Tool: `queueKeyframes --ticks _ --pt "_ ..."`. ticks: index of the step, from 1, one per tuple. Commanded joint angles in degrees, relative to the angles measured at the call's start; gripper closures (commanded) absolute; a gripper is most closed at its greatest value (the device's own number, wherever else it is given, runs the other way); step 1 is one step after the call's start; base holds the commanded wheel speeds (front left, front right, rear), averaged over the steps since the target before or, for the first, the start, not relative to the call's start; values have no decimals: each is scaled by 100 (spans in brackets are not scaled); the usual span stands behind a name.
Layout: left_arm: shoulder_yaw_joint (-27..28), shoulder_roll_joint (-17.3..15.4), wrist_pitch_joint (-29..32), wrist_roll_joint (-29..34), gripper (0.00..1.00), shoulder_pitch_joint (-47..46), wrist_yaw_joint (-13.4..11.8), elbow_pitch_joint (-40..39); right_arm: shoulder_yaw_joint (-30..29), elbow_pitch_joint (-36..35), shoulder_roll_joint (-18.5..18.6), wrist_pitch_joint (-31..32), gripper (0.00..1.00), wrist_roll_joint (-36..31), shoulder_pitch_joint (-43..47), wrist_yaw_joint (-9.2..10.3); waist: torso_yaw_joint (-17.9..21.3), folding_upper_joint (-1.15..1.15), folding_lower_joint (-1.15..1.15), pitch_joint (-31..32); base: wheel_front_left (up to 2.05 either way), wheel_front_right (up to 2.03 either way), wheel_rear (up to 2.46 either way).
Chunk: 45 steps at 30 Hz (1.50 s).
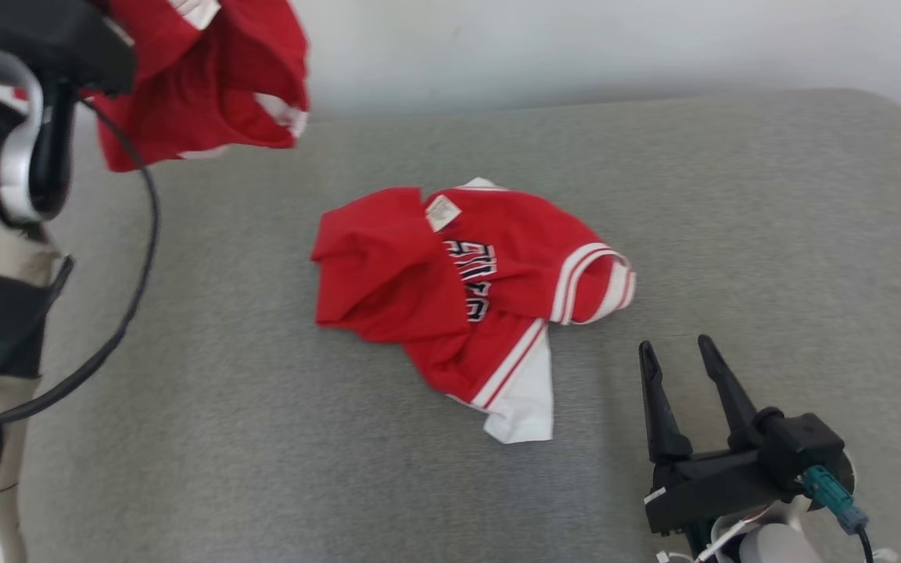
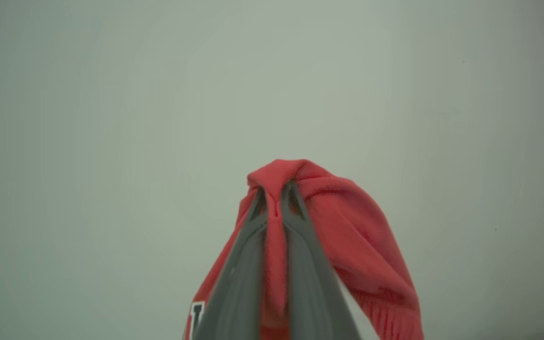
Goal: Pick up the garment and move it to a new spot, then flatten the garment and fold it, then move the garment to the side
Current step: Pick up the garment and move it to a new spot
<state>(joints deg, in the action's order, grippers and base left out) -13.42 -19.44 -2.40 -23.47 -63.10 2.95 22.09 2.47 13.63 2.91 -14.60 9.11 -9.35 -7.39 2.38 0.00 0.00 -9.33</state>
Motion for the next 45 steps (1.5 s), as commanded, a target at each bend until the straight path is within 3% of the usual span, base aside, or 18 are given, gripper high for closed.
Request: queueKeyframes --ticks 1,12,21,33,45 --pt "81 -98 -75 -22 100 130 -43 -4 -31 -132 -6 50 0 -127 -15 -20 -601 0 0 -398 0 0 0" --pt "466 -233 -501 -272 100 483 -235 0 -24 -1657 81 739 0 -711 180 -20 -1750 0 0 -982 0 0 0" --pt "753 -390 -783 -405 100 704 -351 139 38 -2446 291 1201 0 -770 359 -20 -2273 0 0 -1207 0 0 0" --pt "933 -545 -858 -576 100 735 -367 494 136 -2895 485 1418 0 -808 322 -20 -2177 0 0 -1527 0 0 0" --pt "837 37 -1118 -849 100 1078 -89 2741 220 -3541 778 1732 0 -895 212 -20 -1883 0 0 -2079 0 0 0"
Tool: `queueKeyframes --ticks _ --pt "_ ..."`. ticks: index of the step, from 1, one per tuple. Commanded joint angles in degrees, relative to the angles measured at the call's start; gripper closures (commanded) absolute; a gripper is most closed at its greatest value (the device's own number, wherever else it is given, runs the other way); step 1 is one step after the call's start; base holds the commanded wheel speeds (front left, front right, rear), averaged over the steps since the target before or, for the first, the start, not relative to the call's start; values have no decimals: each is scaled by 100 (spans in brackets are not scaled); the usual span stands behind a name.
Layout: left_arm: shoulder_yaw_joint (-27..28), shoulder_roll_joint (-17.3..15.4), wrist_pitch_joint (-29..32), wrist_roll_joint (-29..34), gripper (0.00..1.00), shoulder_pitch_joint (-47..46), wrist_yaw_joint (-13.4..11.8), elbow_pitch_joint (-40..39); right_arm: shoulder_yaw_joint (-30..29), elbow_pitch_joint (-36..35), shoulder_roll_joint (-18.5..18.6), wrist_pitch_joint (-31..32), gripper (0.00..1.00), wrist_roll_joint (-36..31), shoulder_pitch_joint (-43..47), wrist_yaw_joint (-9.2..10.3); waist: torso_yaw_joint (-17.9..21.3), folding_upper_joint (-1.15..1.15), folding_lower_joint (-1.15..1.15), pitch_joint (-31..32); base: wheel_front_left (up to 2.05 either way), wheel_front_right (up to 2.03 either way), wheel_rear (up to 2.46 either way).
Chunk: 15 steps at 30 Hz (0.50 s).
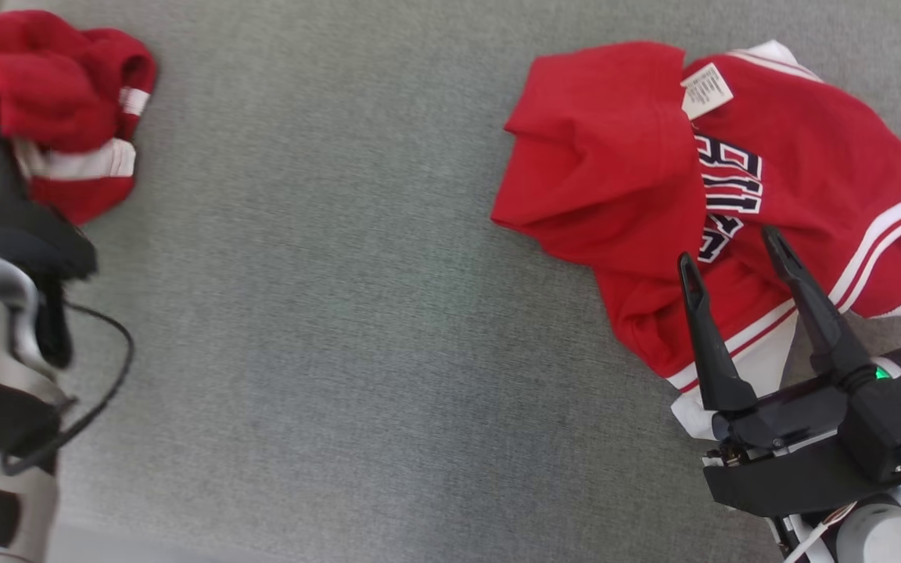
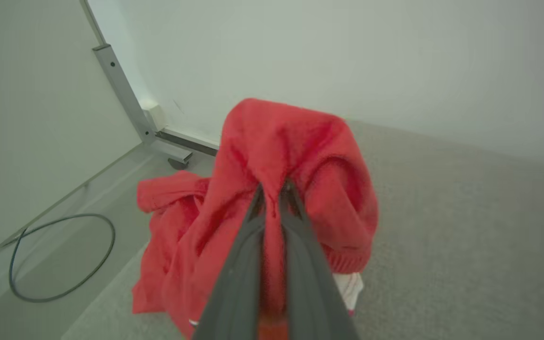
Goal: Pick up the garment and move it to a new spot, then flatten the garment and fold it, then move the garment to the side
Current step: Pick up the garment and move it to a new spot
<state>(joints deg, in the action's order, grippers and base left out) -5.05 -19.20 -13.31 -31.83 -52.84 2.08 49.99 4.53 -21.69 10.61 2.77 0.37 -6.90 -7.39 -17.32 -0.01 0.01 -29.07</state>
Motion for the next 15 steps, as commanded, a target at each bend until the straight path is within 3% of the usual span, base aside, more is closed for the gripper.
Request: queueKeyframes --ticks 1,8,10,11,15 --pt "9 60 -46 -41 100 45 31 145 28 -52 26 18 0 -33 -34 -20 105 1 -1 -137 0 0 0" --pt "10 309 -174 -60 100 -161 165 1090 28 -287 114 169 0 -44 13 -20 156 1 -1 -246 0 0 0" --pt "69 288 -191 -18 11 -218 154 1132 31 -314 117 184 0 -44 24 -20 148 1 -1 -202 0 0 0" --pt "98 246 -195 39 0 -244 144 1058 36 -316 113 185 0 -36 31 -20 141 1 -1 -175 0 0 0" --pt "337 109 -189 311 0 -195 -35 488 63 -204 48 63 0 24 22 -20 116 1 -1 -5 0 0 0"
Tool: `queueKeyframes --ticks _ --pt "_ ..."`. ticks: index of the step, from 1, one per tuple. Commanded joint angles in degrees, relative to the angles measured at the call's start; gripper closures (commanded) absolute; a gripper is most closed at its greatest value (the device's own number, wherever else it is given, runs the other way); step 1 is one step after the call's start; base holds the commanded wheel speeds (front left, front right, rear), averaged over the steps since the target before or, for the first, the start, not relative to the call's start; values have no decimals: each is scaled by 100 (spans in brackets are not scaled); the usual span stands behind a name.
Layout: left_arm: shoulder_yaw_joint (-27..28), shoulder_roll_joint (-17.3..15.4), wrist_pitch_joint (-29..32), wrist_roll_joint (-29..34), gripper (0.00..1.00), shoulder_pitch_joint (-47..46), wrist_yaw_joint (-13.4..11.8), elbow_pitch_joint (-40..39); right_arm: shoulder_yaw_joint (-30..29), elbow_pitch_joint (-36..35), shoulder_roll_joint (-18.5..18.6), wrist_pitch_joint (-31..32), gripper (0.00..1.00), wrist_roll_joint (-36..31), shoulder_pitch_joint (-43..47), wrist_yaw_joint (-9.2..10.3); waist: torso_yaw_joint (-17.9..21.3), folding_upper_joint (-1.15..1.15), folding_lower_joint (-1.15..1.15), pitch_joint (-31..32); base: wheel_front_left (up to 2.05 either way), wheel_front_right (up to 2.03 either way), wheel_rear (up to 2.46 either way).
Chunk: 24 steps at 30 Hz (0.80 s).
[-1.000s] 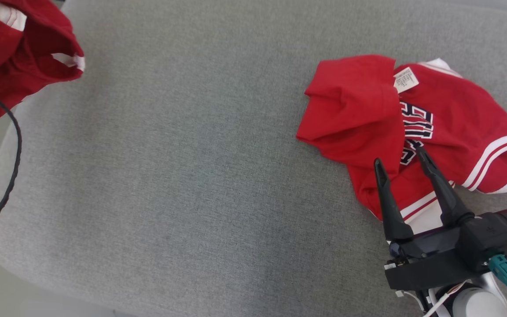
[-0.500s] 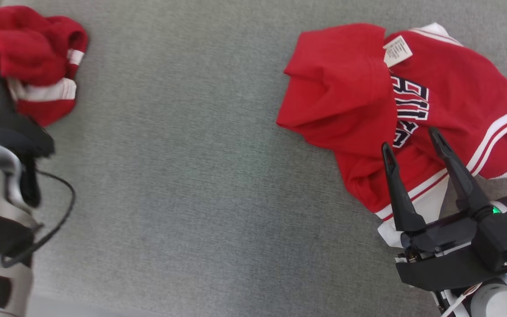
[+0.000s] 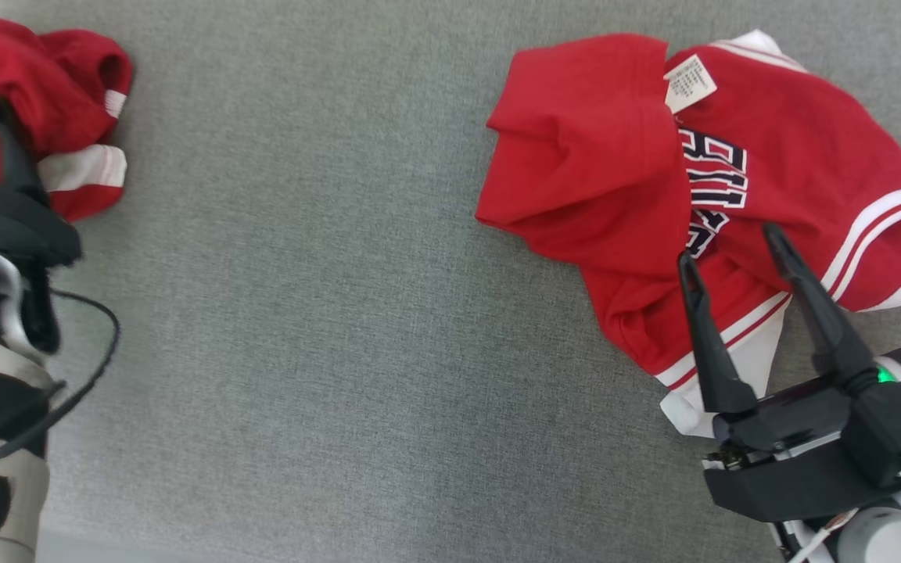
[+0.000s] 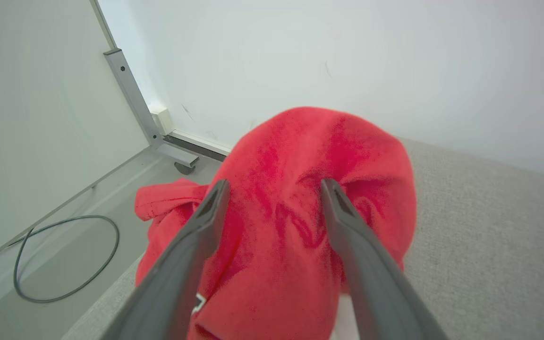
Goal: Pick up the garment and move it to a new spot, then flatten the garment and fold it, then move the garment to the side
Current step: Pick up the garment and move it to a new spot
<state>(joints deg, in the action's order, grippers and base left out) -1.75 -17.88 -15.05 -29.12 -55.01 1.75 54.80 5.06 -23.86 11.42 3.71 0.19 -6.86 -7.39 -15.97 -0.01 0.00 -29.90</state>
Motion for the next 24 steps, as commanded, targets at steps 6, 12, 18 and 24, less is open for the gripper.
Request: queueKeyframes --ticks 6,12,18,24 --pt "357 -175 -18 380 0 184 -38 -733 72 349 -207 -241 0 123 26 -20 21 1 0 472 0 0 0" --pt "574 -266 -18 771 0 264 86 -1732 110 737 -427 -550 0 194 -19 -20 236 1 0 915 0 0 0" --pt "567 -271 -18 1008 0 421 165 -2350 33 1035 -570 -811 0 241 -48 -20 571 1 0 1221 0 0 0" --pt "352 -215 56 1145 0 591 201 -2674 -48 1403 -728 -1064 0 305 62 -20 1044 1 0 1558 0 0 0"
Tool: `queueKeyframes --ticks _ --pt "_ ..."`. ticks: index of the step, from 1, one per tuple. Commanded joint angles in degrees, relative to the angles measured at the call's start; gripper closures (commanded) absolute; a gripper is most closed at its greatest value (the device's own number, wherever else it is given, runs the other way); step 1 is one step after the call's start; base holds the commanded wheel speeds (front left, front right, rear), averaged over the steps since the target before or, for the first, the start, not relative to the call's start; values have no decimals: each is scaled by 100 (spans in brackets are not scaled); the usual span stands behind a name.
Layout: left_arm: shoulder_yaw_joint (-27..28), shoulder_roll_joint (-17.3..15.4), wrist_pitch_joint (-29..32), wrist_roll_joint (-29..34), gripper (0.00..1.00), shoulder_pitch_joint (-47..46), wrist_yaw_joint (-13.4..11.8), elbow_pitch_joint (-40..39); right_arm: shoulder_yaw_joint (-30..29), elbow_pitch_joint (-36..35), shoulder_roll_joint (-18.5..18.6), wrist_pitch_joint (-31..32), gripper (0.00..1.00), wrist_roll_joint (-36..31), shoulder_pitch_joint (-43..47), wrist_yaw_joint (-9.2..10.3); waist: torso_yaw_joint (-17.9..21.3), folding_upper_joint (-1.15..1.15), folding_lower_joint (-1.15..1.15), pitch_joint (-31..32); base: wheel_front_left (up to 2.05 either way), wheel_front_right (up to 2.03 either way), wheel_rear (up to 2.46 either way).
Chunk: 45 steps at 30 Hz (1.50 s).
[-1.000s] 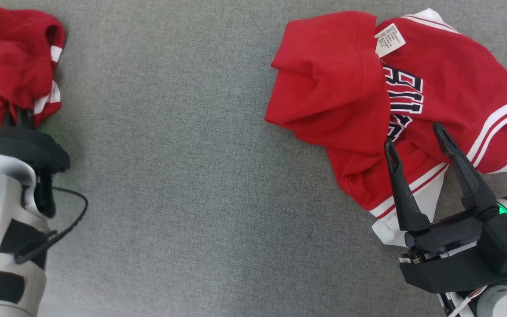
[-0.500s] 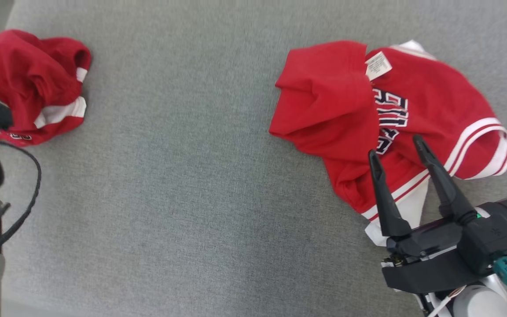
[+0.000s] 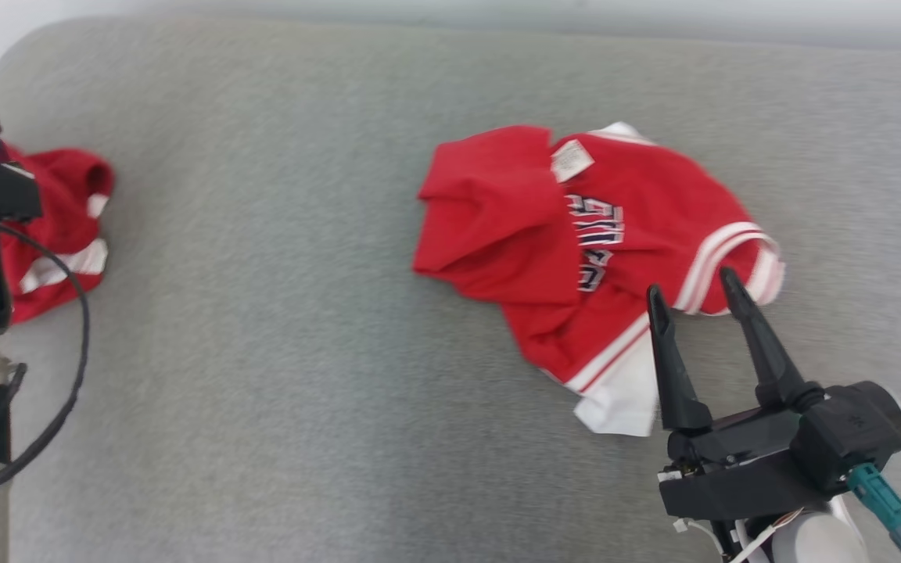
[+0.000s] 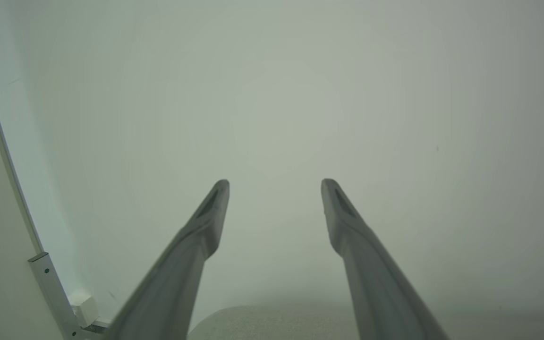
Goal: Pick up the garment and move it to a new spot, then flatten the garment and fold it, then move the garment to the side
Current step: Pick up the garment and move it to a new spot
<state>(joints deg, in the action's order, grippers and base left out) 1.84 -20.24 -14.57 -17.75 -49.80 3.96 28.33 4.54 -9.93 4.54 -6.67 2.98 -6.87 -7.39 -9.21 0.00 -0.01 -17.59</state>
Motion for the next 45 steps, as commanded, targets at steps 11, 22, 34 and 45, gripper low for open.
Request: queueKeyframes --ticks 11,22,34,45 --pt "-313 213 255 100 0 406 -148 -858 -119 502 -165 -363 0 127 113 -20 1332 0 1 760 0 0 0" --pt "-439 444 411 50 0 1608 -428 -1726 -335 763 -176 -508 0 268 286 -20 1612 0 1 1106 0 0 0" --pt "-513 437 482 84 0 3085 -616 -2222 -465 1068 -172 -510 0 223 526 -20 1392 0 1 1583 0 0 0" --pt "-562 354 729 120 0 4373 -811 -2722 -482 1155 -172 -387 0 232 766 -20 1256 0 1 1849 0 0 0"
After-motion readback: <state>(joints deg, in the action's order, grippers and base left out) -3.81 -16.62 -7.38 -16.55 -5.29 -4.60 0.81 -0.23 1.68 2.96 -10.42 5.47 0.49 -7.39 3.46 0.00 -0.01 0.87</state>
